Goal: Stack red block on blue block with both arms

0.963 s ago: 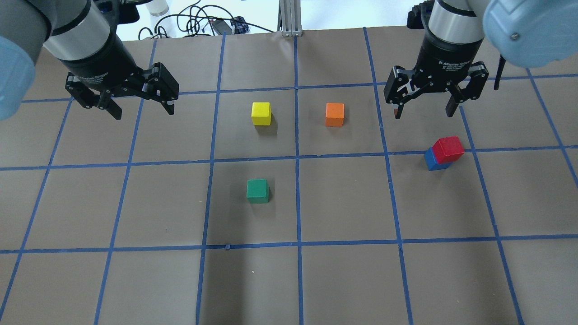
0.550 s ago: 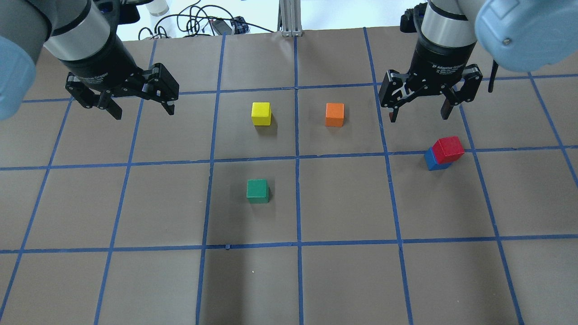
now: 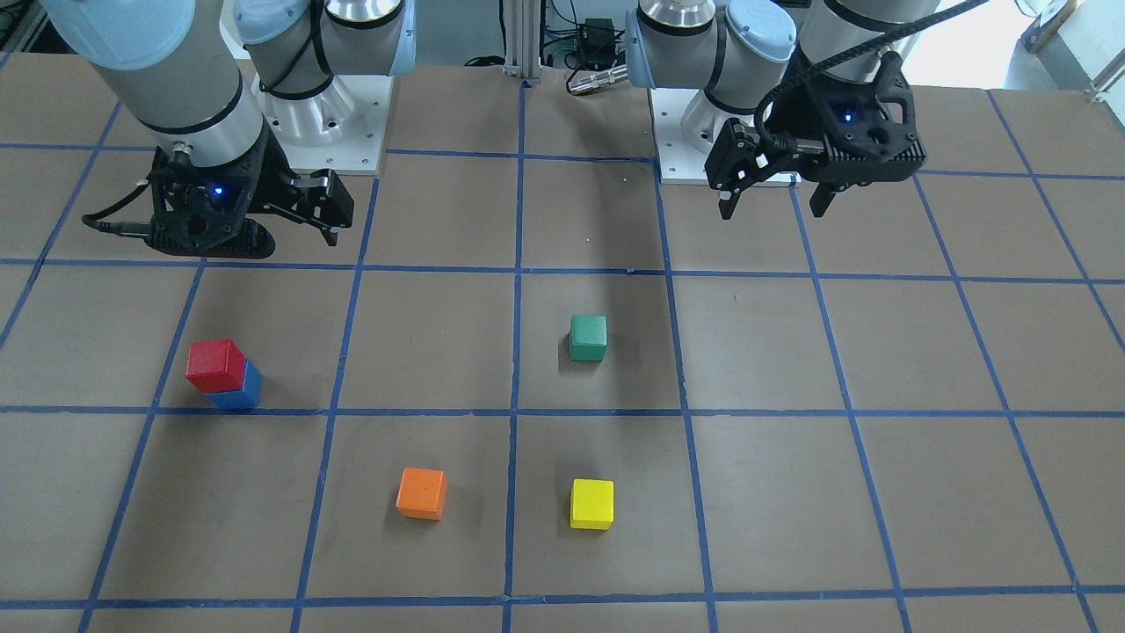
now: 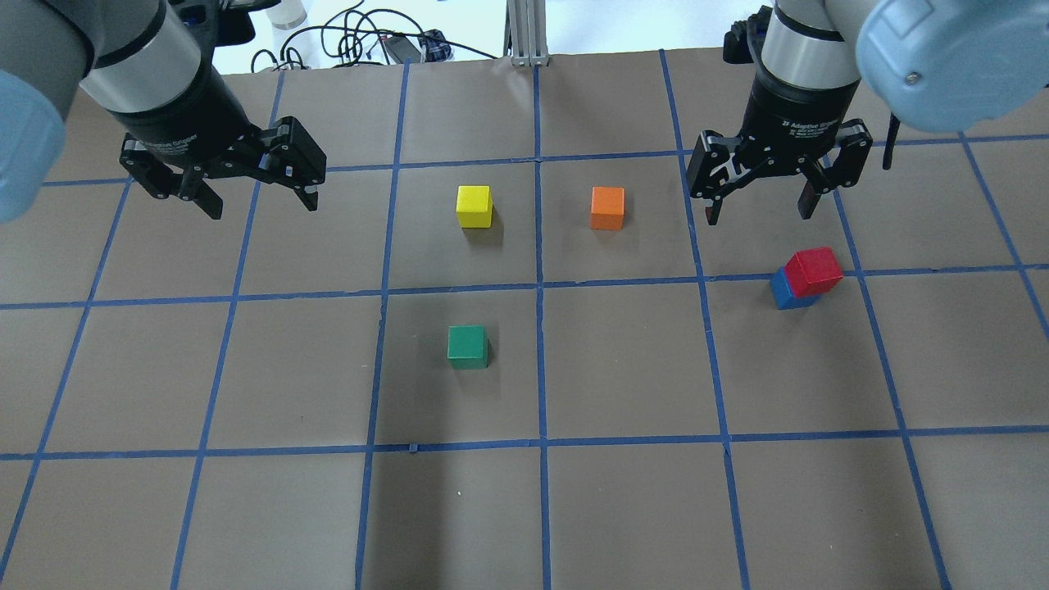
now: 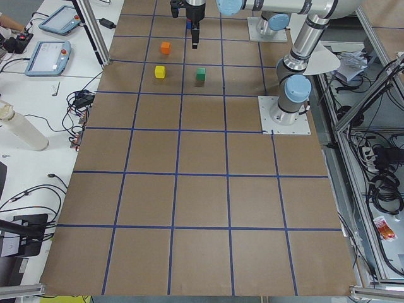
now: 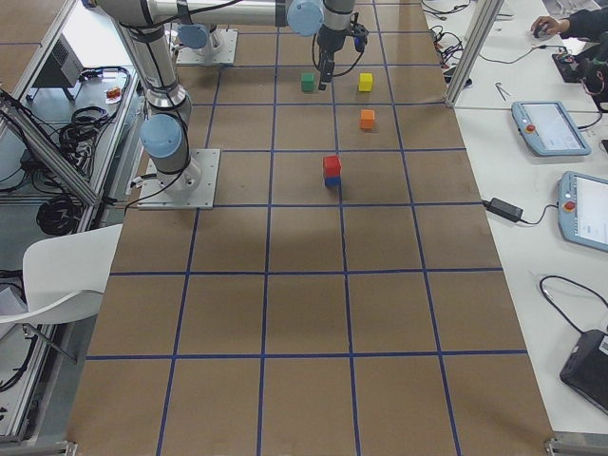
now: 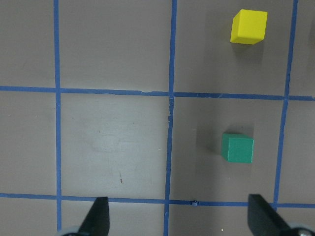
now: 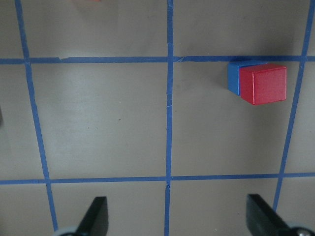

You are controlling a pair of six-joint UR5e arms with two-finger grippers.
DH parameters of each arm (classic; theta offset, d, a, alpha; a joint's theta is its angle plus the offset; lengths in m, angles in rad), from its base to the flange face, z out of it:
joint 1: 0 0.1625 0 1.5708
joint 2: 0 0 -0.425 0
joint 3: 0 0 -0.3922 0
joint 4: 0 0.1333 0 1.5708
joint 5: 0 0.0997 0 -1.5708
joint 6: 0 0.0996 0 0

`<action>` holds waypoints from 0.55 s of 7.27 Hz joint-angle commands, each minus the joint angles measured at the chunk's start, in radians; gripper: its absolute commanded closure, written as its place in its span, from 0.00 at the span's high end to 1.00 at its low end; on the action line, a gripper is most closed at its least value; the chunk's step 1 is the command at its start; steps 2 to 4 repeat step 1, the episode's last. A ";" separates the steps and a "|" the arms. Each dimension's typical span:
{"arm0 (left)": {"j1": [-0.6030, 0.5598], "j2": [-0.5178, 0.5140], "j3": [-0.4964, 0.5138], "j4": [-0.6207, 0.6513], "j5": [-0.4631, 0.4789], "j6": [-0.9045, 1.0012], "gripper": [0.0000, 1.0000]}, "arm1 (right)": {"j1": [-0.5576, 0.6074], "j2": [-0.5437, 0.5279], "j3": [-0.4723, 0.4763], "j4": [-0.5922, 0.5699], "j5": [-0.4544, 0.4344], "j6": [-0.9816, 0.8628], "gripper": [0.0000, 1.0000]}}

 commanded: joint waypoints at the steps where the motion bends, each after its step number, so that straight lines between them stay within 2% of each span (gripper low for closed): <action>1: -0.001 0.001 -0.003 0.000 -0.001 0.000 1.00 | 0.000 -0.001 0.000 0.000 0.001 -0.001 1.00; 4: -0.001 0.001 -0.003 0.000 -0.001 0.000 1.00 | 0.000 -0.001 0.000 0.000 0.001 -0.001 1.00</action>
